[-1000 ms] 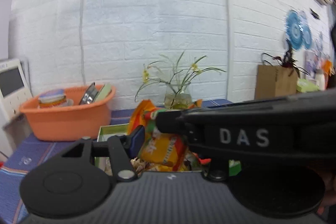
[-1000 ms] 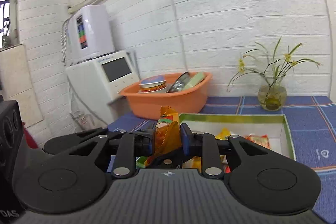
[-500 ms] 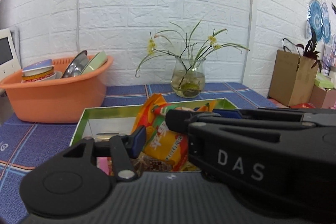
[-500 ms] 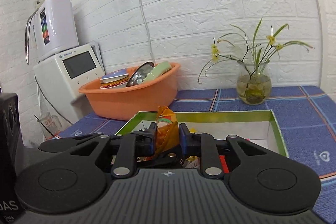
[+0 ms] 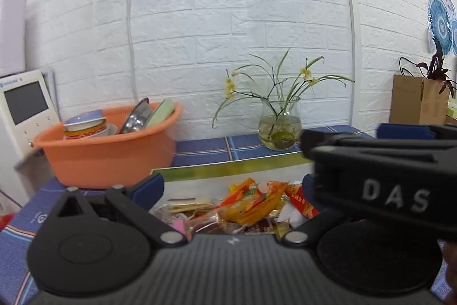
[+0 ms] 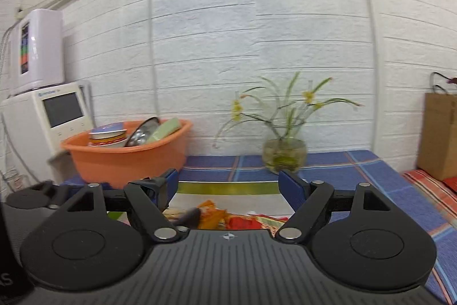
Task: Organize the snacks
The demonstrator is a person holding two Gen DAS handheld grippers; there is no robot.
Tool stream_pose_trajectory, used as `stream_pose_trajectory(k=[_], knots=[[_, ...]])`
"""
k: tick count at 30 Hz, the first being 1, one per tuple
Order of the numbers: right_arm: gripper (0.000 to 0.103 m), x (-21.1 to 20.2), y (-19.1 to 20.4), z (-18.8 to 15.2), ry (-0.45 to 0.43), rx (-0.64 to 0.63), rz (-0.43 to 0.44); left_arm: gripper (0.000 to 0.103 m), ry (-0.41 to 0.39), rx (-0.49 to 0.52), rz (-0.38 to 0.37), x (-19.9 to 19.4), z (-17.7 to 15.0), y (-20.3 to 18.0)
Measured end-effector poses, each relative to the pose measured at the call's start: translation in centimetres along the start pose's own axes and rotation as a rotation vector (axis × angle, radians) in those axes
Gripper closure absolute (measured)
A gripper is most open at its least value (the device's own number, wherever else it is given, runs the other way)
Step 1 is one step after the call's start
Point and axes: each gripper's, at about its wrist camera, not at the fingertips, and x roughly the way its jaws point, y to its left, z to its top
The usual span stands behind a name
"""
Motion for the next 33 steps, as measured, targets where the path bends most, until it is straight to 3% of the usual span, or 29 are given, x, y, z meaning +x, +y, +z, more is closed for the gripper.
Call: stream_pose_trajectory(k=[7, 9, 12, 16, 19, 24, 33], knots=[[0.000, -4.4, -1.8, -1.6, 0.045, 0.131, -0.028, 0.000, 0.032, -0.066, 0.053, -3.7, -1.1, 1.1], [0.000, -6.0, -2.0, -2.4, 0.047, 0.138, -0.027, 0.000, 0.040, -0.093, 0.093, -5.3, -1.8, 1.3], [0.000, -8.6, -2.1, -3.6, 0.050, 0.118, -0.030, 0.000, 0.086, -0.145, 0.094, -7.7, -3.4, 1.6], [0.000, -12.7, -2.2, -5.9, 0.000, 0.099, -0.055, 0.000, 0.063, -0.116, 0.136, -12.2, -5.6, 0.6], [0.000, -15.5, -2.3, -7.8, -0.028, 0.075, -0.069, 0.000, 0.037, -0.101, 0.127, -15.3, -7.4, -0.8], [0.000, -18.9, -3.1, -9.3, 0.007, 0.120, -0.037, 0.000, 0.079, -0.090, 0.127, -18.2, -9.8, -3.8], [0.000, -23.8, -4.6, -10.9, 0.028, 0.220, -0.075, 0.000, 0.049, -0.066, 0.171, -21.6, -13.4, -5.5]])
